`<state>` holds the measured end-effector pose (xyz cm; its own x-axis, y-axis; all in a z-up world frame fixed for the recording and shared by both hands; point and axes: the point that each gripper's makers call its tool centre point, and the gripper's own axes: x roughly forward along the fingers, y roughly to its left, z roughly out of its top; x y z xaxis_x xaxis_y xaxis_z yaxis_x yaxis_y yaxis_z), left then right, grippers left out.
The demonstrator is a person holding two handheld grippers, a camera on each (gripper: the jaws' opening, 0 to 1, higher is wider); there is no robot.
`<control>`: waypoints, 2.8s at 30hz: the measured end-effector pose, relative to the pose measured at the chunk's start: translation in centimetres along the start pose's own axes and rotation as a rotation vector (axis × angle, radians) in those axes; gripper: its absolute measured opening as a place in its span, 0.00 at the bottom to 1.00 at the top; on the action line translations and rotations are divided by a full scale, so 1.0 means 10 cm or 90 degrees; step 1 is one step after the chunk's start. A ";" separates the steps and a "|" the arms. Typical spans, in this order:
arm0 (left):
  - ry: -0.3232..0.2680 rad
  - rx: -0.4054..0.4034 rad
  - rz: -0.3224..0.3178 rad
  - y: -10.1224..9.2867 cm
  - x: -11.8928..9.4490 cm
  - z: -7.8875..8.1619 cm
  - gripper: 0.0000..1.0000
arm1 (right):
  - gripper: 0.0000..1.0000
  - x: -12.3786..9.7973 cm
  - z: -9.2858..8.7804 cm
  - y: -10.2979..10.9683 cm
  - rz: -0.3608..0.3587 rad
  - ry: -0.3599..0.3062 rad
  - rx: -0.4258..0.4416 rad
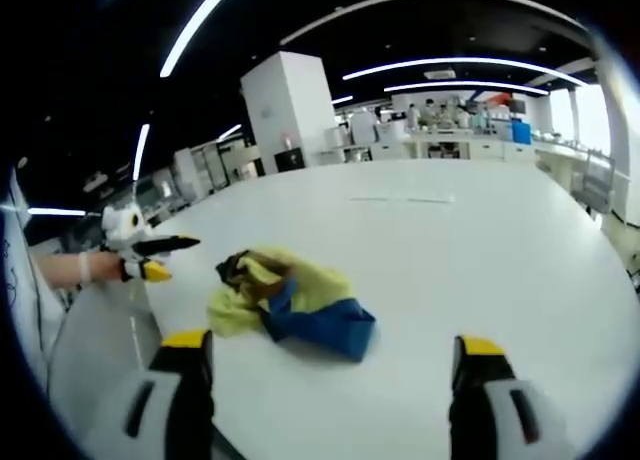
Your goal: Fold the garment on the visible template until the final outline fits inside the template.
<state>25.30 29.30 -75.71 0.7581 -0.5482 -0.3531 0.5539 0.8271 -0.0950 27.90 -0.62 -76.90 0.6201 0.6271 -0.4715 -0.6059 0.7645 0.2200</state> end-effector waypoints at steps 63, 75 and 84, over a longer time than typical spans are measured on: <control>0.089 0.127 -0.051 0.06 0.50 -0.10 0.33 | 0.44 0.50 0.10 0.48 0.102 0.124 -0.217; 0.101 0.108 -0.038 0.04 0.53 -0.20 0.23 | 0.26 0.71 0.03 0.56 0.134 0.152 -0.108; 0.110 0.111 -0.029 0.07 0.53 -0.28 0.16 | 0.15 0.70 -0.09 0.61 0.140 0.174 -0.121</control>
<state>28.75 27.31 -80.28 0.6693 -0.5423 -0.5078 0.6480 0.7605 0.0420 28.09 8.32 -79.59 0.3259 0.6904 -0.6459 -0.8063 0.5597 0.1914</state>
